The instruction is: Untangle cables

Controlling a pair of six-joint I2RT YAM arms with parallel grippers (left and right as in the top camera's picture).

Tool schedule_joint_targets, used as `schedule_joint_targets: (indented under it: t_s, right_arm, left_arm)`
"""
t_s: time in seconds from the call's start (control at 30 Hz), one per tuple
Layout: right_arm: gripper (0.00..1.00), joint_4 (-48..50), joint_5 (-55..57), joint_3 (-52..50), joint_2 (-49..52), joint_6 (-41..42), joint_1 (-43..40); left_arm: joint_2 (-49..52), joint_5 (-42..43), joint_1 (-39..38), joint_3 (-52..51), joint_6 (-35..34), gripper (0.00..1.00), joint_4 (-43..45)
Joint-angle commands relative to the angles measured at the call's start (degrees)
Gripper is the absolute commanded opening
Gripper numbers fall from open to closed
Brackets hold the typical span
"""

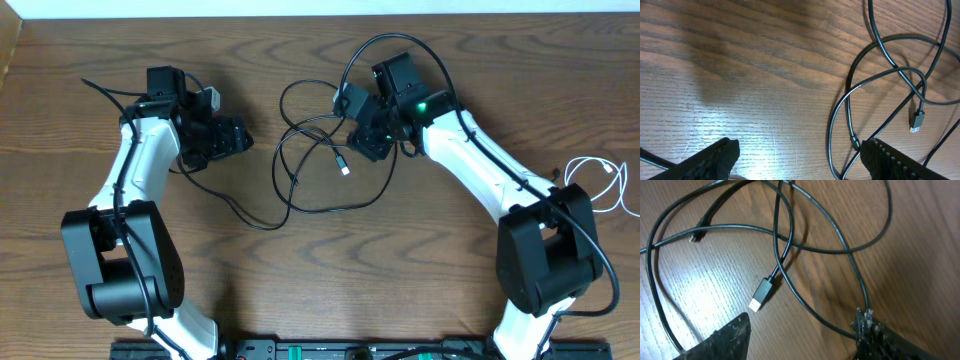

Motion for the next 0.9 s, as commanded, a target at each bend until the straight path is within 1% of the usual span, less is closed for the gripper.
schedule_joint_targets:
  t_s: [0.0, 0.13, 0.23, 0.33, 0.43, 0.5, 0.53, 0.57, 0.67, 0.7, 0.73, 0.77, 0.87]
  right_arm:
    - [0.63, 1.1, -1.3, -0.5, 2.7, -0.7, 0.0]
    - [0.64, 1.5, -1.4, -0.5, 6.3, -0.7, 0.0]
    - [0.65, 1.8, -4.2, -0.5, 9.0, -0.7, 0.0]
    - [0.67, 3.4, -4.5, -0.5, 12.0, -0.7, 0.0]
    - [0.66, 3.8, -4.5, -0.5, 12.7, -0.7, 0.0]
    - [0.6, 3.9, -4.5, -0.5, 12.7, -0.7, 0.0]
    - [0.53, 3.8, -4.5, -0.5, 12.7, -0.7, 0.0]
    - [0.43, 3.8, -4.5, -0.5, 12.7, -0.7, 0.0]
    - [0.27, 3.8, -4.3, -0.5, 12.7, -0.7, 0.0]
    - [0.25, 3.8, -4.3, -0.5, 12.7, -0.7, 0.0]
    - [0.2, 3.8, -4.3, -0.5, 12.7, -0.7, 0.0]
    - [0.2, 3.8, -4.3, -0.5, 12.7, -0.7, 0.0]
    - [0.12, 3.8, -4.3, -0.5, 12.7, -0.6, 0.0]
  left_arm:
    - [0.2, -0.5, -0.1, 0.1, 0.5, 0.84, 0.0]
    - [0.2, -0.5, -0.1, 0.1, 0.5, 0.84, 0.0]
    - [0.2, -0.5, -0.1, 0.1, 0.5, 0.84, 0.0]
    - [0.2, -0.5, -0.1, 0.1, 0.5, 0.84, 0.0]
    - [0.2, -0.5, -0.1, 0.1, 0.5, 0.84, 0.0]
    - [0.2, -0.5, -0.1, 0.1, 0.5, 0.84, 0.0]
    - [0.2, -0.5, -0.1, 0.1, 0.5, 0.84, 0.0]
    - [0.2, -0.5, -0.1, 0.1, 0.5, 0.84, 0.0]
    - [0.2, -0.5, -0.1, 0.1, 0.5, 0.84, 0.0]
    - [0.2, -0.5, -0.1, 0.1, 0.5, 0.84, 0.0]
    - [0.2, -0.5, -0.1, 0.1, 0.5, 0.84, 0.0]
    - [0.2, -0.5, -0.1, 0.1, 0.5, 0.84, 0.0]
    - [0.2, -0.5, -0.1, 0.1, 0.5, 0.84, 0.0]
